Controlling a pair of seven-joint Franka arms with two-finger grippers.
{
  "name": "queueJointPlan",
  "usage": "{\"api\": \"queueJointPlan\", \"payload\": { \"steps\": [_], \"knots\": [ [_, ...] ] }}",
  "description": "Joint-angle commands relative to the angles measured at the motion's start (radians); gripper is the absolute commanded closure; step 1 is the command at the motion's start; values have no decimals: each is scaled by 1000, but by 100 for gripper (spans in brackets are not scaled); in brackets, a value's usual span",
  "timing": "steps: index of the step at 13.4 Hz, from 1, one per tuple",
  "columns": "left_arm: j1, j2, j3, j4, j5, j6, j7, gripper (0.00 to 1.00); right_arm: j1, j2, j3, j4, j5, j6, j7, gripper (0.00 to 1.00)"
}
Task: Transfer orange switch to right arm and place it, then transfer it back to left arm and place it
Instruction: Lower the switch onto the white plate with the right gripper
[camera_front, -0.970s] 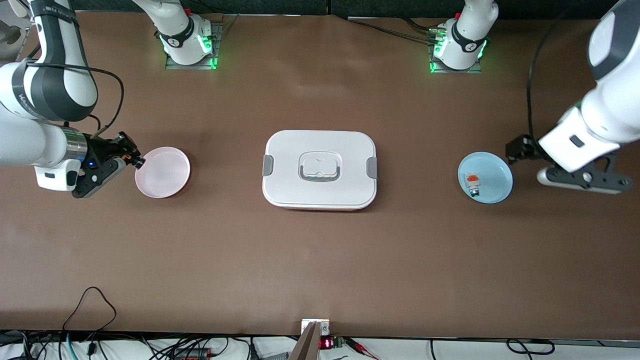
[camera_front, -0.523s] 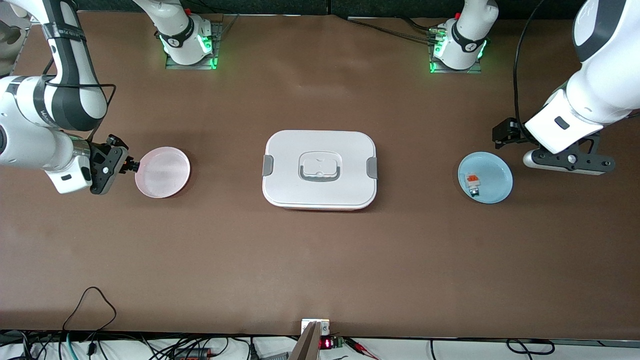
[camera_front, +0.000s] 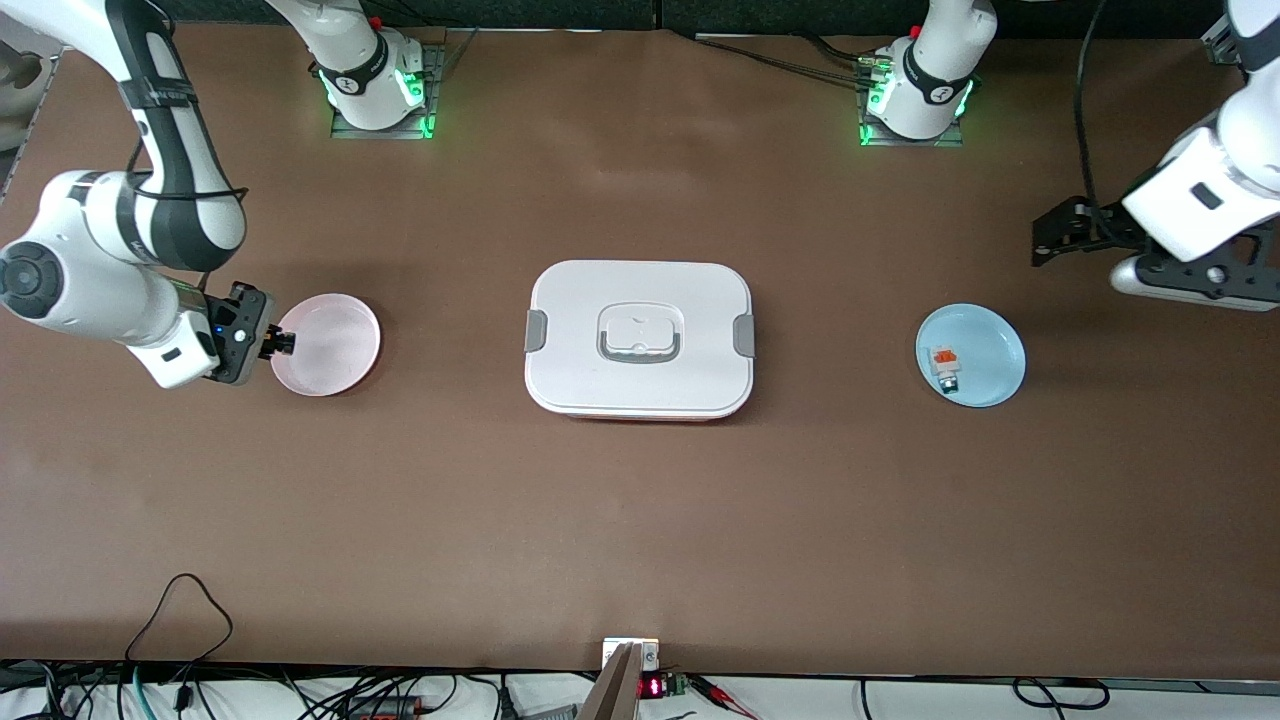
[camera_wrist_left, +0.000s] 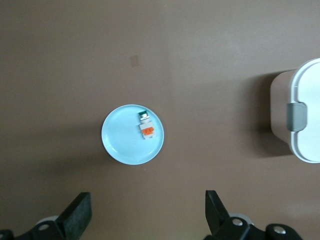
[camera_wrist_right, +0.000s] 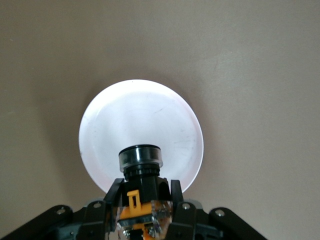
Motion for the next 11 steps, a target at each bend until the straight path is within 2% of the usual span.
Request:
{"api": "queueJointPlan", "payload": {
  "steps": [1, 9, 11],
  "knots": [
    [-7, -2, 0, -17, -17, 6, 26, 0, -11, 6, 12, -61, -3, 95, -51, 77],
    [-17, -5, -51, 6, -14, -7, 15, 0, 6, 52, 13, -179, 16, 280, -94, 77],
    [-15, -13, -53, 12, -17, -72, 23, 0, 19, 57, 13, -228, 39, 352, -93, 77]
  ]
}}
